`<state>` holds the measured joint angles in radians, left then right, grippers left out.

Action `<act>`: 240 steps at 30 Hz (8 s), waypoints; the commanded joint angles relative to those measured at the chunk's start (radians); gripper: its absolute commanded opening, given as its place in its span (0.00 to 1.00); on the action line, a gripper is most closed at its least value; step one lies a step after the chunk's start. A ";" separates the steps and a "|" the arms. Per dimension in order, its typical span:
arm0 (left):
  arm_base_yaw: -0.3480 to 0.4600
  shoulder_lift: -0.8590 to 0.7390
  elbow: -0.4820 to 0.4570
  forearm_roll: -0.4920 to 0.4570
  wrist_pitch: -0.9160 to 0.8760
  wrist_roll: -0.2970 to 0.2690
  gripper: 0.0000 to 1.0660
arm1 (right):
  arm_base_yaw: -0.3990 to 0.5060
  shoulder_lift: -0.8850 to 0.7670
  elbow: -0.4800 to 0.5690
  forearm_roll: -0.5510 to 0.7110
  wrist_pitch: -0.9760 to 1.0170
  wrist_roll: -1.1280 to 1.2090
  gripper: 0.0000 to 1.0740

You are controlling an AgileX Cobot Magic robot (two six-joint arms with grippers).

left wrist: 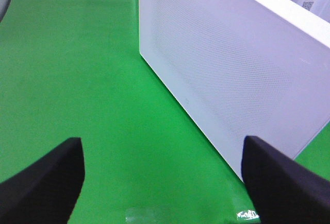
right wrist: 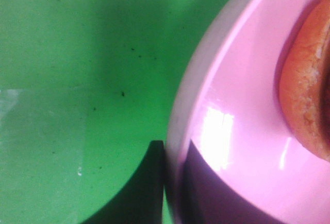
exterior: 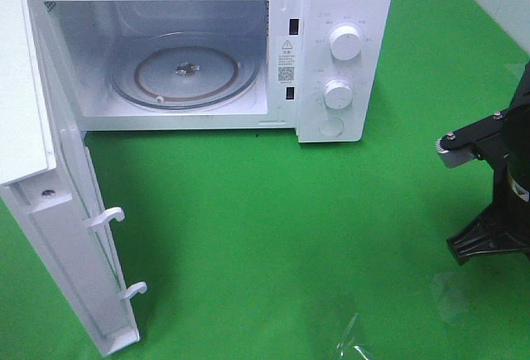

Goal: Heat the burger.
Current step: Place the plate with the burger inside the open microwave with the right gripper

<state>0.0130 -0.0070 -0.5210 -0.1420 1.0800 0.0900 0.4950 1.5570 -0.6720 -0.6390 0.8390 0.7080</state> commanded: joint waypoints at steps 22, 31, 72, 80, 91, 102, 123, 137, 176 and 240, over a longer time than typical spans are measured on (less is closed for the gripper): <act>0.000 -0.004 0.002 -0.001 -0.010 -0.006 0.72 | 0.376 -0.045 0.001 -0.038 0.250 0.098 0.00; 0.000 -0.004 0.002 -0.001 -0.010 -0.006 0.72 | 0.478 -0.045 0.001 0.003 0.264 0.144 0.00; 0.000 -0.004 0.002 -0.001 -0.010 -0.006 0.72 | 0.797 -0.045 0.000 -0.195 0.185 -0.053 0.00; 0.000 -0.004 0.002 -0.001 -0.010 -0.006 0.72 | 0.797 -0.045 0.000 -0.244 0.142 -0.108 0.00; 0.000 -0.004 0.002 -0.001 -0.010 -0.006 0.72 | 0.797 -0.045 0.000 -0.331 0.045 -0.193 0.00; 0.000 -0.004 0.002 -0.001 -0.010 -0.006 0.72 | 0.793 -0.045 0.000 -0.342 -0.092 -0.271 0.00; 0.000 -0.004 0.002 -0.001 -0.010 -0.006 0.72 | 0.588 -0.045 0.000 -0.358 -0.345 -0.751 0.00; 0.000 -0.004 0.002 -0.001 -0.010 -0.006 0.72 | 0.400 -0.045 0.000 -0.120 -0.524 -1.257 0.00; 0.000 -0.004 0.002 -0.001 -0.010 -0.006 0.72 | 0.184 -0.007 -0.162 0.572 -0.577 -2.147 0.00; 0.000 -0.004 0.002 -0.001 -0.010 -0.006 0.72 | 0.239 0.446 -0.725 0.464 -0.545 -1.941 0.00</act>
<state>0.0130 -0.0070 -0.5210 -0.1420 1.0800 0.0900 0.7320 1.9940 -1.3500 -0.1630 0.3380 -1.2520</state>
